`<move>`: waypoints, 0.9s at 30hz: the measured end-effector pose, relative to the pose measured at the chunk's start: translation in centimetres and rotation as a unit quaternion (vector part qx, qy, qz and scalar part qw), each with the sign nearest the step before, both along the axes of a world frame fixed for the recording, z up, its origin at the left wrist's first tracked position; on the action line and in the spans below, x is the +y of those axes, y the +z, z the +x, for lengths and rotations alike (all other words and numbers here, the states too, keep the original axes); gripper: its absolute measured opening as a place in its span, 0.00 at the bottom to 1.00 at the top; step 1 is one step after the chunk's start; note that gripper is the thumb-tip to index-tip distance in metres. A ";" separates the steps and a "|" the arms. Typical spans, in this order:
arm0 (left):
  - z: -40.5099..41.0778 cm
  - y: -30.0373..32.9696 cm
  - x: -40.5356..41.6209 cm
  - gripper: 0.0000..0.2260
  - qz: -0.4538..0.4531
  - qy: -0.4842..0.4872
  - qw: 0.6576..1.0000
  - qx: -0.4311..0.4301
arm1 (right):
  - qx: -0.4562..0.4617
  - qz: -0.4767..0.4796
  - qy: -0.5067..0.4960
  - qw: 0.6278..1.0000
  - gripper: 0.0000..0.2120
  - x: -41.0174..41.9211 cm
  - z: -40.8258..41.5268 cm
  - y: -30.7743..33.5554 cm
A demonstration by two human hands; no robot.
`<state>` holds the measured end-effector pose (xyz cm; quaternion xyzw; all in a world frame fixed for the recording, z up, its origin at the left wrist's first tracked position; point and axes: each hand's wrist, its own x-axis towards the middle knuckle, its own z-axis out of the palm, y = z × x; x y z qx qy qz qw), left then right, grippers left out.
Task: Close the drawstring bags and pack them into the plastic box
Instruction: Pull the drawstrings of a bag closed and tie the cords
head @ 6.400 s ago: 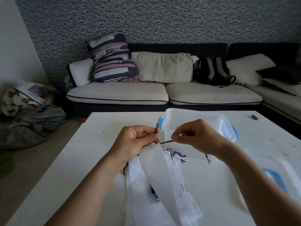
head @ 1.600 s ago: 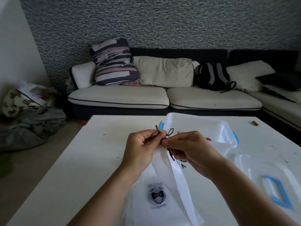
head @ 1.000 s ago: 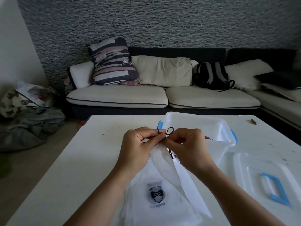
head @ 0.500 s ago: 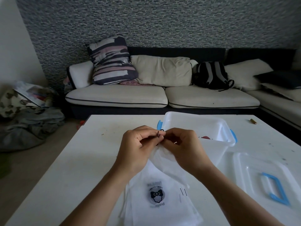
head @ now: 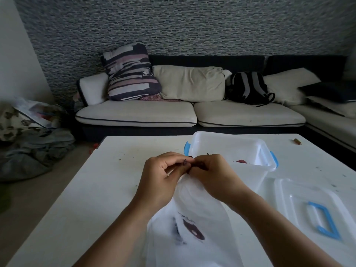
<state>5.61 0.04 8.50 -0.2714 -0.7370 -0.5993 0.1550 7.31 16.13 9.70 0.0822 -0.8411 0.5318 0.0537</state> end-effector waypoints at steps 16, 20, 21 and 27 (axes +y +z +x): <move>0.2 0.7 -0.1 0.06 0.110 -0.025 0.989 -0.092 | -0.119 -0.317 0.081 0.937 0.08 1.7 -0.3 0.6; -0.1 0.5 -0.5 0.07 0.094 -0.016 0.992 -0.086 | 0.048 -0.055 -0.053 0.996 0.07 1.9 -0.2 0.9; 0.0 0.5 -0.4 0.07 0.085 -0.016 0.993 -0.086 | 0.094 0.034 -0.073 0.992 0.10 2.0 -0.1 1.1; 0.0 0.1 -0.2 0.08 0.066 -0.018 0.994 -0.083 | 0.140 0.271 -0.034 0.952 0.10 1.4 0.0 0.7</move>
